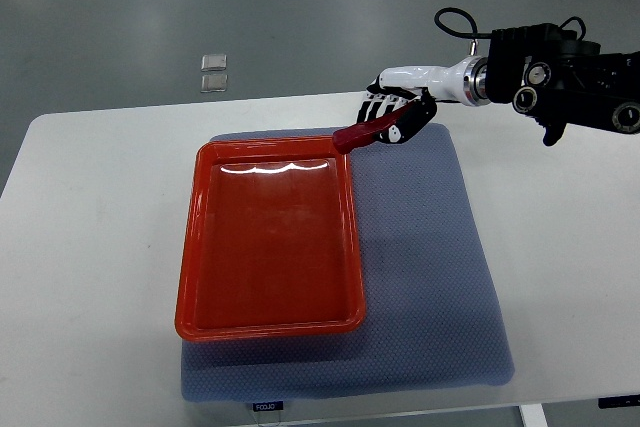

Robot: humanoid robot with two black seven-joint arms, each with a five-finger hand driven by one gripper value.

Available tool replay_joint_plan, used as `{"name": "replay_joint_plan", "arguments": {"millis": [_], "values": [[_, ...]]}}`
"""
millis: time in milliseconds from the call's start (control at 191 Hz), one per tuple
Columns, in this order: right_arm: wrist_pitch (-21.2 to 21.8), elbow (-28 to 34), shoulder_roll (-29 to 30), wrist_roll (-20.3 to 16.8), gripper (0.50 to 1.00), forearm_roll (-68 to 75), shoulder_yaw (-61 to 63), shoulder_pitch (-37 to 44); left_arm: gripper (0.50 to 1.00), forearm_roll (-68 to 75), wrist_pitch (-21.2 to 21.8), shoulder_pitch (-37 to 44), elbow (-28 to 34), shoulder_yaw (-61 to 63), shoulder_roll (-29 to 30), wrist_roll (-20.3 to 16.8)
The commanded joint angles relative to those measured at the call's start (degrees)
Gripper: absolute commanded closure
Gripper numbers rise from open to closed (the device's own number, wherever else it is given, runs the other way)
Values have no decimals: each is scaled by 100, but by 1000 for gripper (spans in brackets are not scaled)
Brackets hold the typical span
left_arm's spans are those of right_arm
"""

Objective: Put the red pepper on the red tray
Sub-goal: 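Lift the pepper with the right hand and carry it over the tray, then lower the pepper into the tray and open the right hand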

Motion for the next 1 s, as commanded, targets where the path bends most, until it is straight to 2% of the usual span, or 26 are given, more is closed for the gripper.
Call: {"name": "replay_joint_plan", "arguments": {"millis": [0, 351, 503, 755, 997], "values": [[-17, -19, 289, 24, 1000, 62, -11, 25, 500, -1, 0, -3, -3, 0, 0, 0], [-219, -748, 1924, 59, 1000, 54, -55, -221, 500, -1, 0, -3, -12, 0, 0, 0], [-237, -1064, 2408, 59, 1000, 10, -55, -564, 500, -1, 0, 6, -12, 0, 0, 0], [-378, -1319, 2452, 59, 1000, -43, -55, -1012, 500, -1, 0, 6, -21, 9, 0, 26], [-378, -1346, 2452, 59, 1000, -34, -2, -1092, 500, -1, 0, 6, -21, 9, 0, 26]]}}
